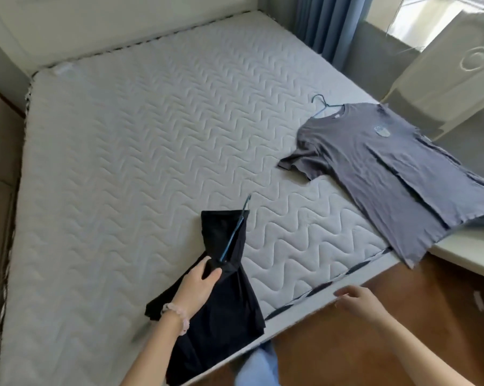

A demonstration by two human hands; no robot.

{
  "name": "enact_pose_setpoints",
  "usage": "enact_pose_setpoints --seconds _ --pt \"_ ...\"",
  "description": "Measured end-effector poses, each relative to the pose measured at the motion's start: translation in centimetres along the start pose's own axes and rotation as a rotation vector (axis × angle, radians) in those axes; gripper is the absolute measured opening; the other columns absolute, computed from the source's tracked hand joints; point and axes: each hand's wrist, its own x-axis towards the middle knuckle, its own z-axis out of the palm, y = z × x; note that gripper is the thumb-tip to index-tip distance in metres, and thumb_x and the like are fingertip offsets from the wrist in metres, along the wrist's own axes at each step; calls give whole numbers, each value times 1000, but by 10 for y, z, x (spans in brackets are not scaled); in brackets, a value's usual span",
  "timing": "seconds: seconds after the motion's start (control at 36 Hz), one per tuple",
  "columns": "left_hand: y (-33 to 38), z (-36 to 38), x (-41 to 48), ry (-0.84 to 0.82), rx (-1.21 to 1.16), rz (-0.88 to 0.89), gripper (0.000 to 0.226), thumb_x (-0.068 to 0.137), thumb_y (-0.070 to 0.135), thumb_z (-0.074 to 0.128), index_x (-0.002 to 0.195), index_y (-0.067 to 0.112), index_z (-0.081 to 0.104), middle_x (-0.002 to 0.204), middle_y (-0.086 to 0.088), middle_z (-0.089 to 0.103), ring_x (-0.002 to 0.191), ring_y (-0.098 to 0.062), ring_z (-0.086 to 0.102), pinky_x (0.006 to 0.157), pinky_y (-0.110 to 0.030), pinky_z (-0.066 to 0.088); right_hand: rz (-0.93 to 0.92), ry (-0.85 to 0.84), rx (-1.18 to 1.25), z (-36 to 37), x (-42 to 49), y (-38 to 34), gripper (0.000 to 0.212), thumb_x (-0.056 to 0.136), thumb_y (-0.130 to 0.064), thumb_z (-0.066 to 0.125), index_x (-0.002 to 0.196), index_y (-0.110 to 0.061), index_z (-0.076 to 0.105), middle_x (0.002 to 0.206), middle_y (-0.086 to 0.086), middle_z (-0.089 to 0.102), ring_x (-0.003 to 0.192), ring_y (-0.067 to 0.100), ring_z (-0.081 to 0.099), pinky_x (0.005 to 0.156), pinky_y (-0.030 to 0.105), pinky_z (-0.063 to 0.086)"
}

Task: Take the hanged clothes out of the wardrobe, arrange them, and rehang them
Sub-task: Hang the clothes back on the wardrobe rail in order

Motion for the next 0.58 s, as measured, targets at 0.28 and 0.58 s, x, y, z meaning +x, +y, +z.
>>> enact_pose_setpoints --seconds 0.28,0.58 --pt "56 124 -91 201 259 333 36 89 31 59 120 13 61 112 0 68 107 -16 62 91 -28 47 -25 54 181 -65 -50 131 22 79 -1 53 81 -17 69 59 0 63 46 14 45 36 14 33" --pt "150 230 -171 318 90 635 11 87 20 62 77 14 62 79 7 65 70 -1 60 59 -7 42 128 127 325 -141 -101 286 27 82 7 45 78 -7 67 60 6 68 46 15 50 41 16 36"
